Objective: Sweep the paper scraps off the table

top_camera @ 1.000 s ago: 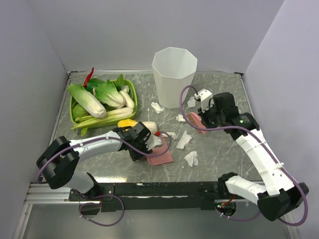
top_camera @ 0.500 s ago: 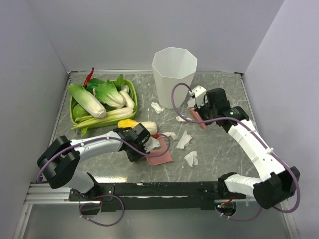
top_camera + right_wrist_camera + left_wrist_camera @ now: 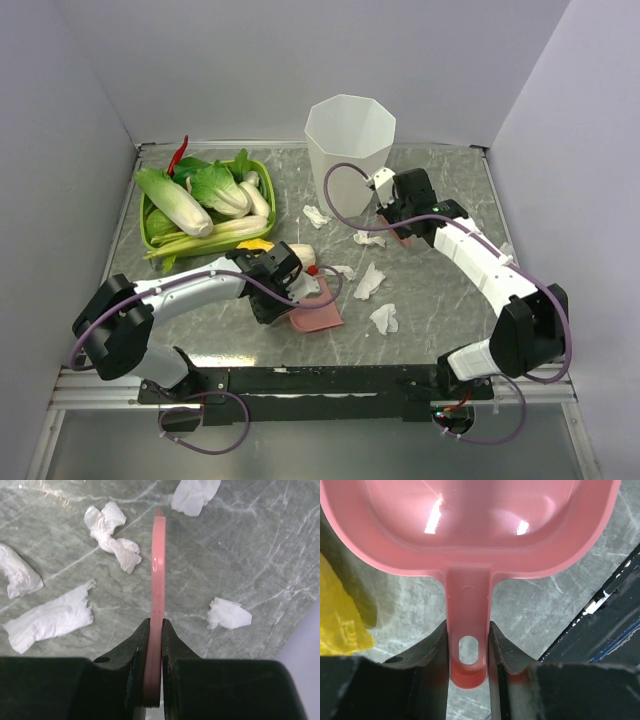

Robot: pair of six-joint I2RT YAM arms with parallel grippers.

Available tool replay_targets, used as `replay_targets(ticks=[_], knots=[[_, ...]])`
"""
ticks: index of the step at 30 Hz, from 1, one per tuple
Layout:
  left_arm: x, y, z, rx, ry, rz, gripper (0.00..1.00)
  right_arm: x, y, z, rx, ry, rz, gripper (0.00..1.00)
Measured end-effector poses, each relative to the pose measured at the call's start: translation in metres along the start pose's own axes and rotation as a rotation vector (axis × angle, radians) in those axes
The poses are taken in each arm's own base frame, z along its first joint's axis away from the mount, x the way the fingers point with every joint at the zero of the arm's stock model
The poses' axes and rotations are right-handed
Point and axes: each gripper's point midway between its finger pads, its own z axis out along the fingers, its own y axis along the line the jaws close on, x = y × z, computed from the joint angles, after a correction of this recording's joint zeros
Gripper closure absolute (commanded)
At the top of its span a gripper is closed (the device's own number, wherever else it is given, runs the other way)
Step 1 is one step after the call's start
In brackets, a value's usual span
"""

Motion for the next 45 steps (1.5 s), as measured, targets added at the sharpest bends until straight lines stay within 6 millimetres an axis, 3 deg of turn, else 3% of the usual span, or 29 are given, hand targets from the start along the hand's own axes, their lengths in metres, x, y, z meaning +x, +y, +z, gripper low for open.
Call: replay_targets(ticks=[6,13,20,26,31,38,41,45], knots=[[-0.001,0.005,-0.002,-0.025,0.022,-0.017,0.99,-0.001,0.006,0.018,-0.030,0.021,-0.002,1.00],[-0.004,0.016,0.003,-0.065,0.054,-0.023,0.99,-0.003,0.040,0.021,-0.156,0.018,-0.019,1.00],[-0.021,0.023,0.012,-0.068,0.063,-0.039,0.99,-0.008,0.104,-0.014,-0.410,-0.048,-0.013,1.00],[-0.039,0.034,0.015,-0.102,0.044,-0.046,0.99,-0.002,0.122,-0.044,-0.533,-0.056,0.012,1.00],[-0.043,0.035,0.016,-0.105,0.033,-0.055,0.99,0.007,0.114,-0.062,-0.540,-0.037,0.045,1.00],[-0.039,0.034,0.015,-0.111,0.021,-0.045,0.99,0.002,0.071,-0.075,-0.385,-0.038,0.163,1.00],[-0.033,0.033,0.010,-0.118,0.018,-0.020,0.99,0.000,0.057,-0.076,-0.308,-0.032,0.206,1.00],[-0.030,0.035,0.005,-0.121,0.029,0.021,0.99,0.012,0.036,-0.069,-0.171,0.022,0.295,1.00]])
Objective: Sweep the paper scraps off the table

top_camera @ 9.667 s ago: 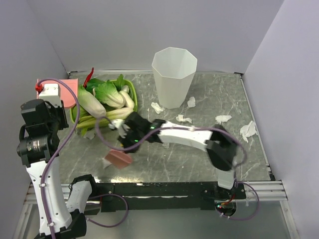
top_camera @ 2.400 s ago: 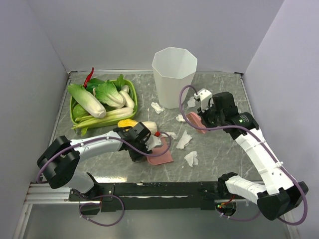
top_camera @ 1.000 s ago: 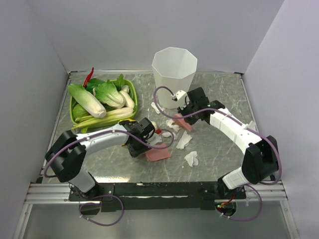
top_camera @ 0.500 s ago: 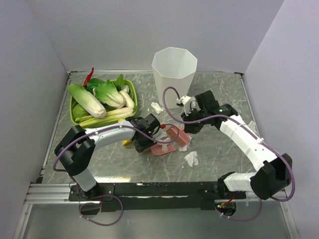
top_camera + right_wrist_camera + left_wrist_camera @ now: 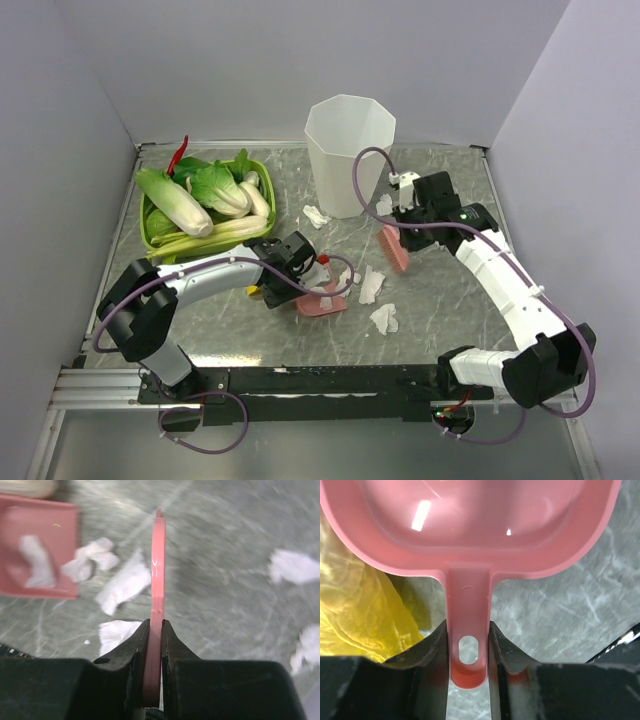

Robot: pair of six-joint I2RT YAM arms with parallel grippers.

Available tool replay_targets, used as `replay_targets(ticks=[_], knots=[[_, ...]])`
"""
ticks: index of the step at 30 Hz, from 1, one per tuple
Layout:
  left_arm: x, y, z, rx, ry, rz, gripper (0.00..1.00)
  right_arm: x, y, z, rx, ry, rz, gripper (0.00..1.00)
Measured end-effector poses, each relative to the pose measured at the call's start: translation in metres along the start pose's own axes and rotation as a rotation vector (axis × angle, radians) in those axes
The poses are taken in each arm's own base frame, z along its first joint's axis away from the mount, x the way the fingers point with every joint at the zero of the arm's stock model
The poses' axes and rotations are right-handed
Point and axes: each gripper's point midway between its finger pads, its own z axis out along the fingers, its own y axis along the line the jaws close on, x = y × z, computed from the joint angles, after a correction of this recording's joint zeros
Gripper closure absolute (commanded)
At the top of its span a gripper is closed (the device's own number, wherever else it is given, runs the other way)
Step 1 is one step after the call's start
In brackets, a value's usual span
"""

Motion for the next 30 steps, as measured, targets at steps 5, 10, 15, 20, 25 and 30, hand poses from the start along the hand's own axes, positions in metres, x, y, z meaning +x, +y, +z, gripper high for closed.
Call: replay_targets(ticks=[5,10,15,20,25,30], knots=[[0.002,-0.001,-0.003,0.002,0.022,0.052,0.99,0.018,-0.019,0.013,0.091,0.066,0.094,1.00],[-0.003,-0.007,-0.002,0.010,0.034,0.091,0.99,0.032,-0.006,0.033,0.028,0.148,0.162,1.00],[-0.014,-0.013,0.003,0.018,0.038,0.114,0.99,0.032,0.028,0.048,-0.145,0.190,0.246,1.00],[-0.028,-0.011,0.003,0.015,0.022,0.117,0.99,0.021,0.066,0.045,-0.340,0.186,0.301,1.00],[-0.035,-0.010,0.004,0.007,-0.001,0.104,0.99,0.015,0.077,0.036,-0.405,0.159,0.295,1.00],[-0.029,-0.012,0.006,-0.005,-0.035,0.096,0.99,0.011,0.074,0.012,-0.391,0.086,0.234,1.00]])
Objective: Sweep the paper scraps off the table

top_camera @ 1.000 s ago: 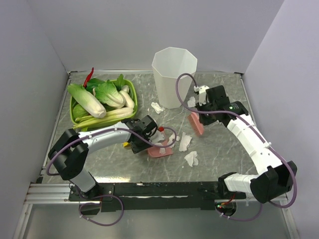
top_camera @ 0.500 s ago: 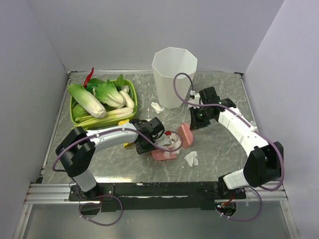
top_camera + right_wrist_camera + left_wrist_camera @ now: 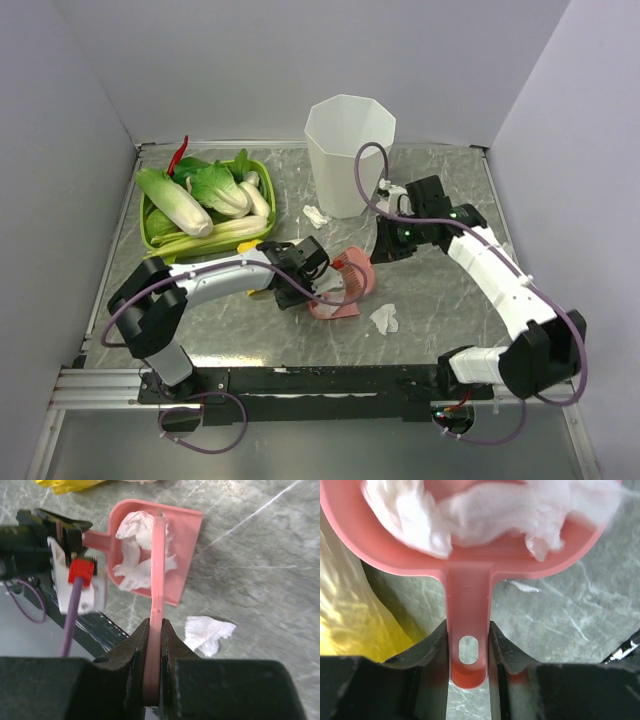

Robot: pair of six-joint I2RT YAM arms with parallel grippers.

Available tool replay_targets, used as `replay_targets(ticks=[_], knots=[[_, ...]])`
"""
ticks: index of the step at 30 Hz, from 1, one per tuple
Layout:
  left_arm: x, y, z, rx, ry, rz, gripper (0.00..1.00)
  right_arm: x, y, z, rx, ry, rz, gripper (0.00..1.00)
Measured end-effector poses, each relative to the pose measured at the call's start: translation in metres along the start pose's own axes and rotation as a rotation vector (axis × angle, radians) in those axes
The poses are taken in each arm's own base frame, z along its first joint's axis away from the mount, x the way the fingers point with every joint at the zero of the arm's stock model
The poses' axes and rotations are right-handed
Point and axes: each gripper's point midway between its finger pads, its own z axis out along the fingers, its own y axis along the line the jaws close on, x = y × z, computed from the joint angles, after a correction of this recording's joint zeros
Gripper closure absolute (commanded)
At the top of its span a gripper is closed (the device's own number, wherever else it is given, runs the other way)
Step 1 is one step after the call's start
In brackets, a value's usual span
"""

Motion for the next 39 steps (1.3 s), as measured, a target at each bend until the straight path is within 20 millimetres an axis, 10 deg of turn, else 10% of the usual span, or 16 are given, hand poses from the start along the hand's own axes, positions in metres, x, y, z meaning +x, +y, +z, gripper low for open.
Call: replay_targets(ticks=[10,17,33,39], knots=[[-0.002,0.002,-0.015,-0.046,-0.113,0.005,0.99,-0.010,0.013,-0.039,-0.001,-0.079,-0.224,1.00],[0.013,-0.001,-0.017,-0.031,-0.086,0.044,0.99,-0.072,0.016,-0.044,0.010,-0.185,-0.420,1.00],[0.071,-0.017,-0.019,0.050,0.046,0.121,0.99,-0.173,0.042,0.063,0.016,-0.370,-0.863,1.00],[0.075,-0.014,-0.020,0.050,0.055,0.103,0.99,-0.186,0.019,0.118,0.068,-0.341,-0.876,1.00]])
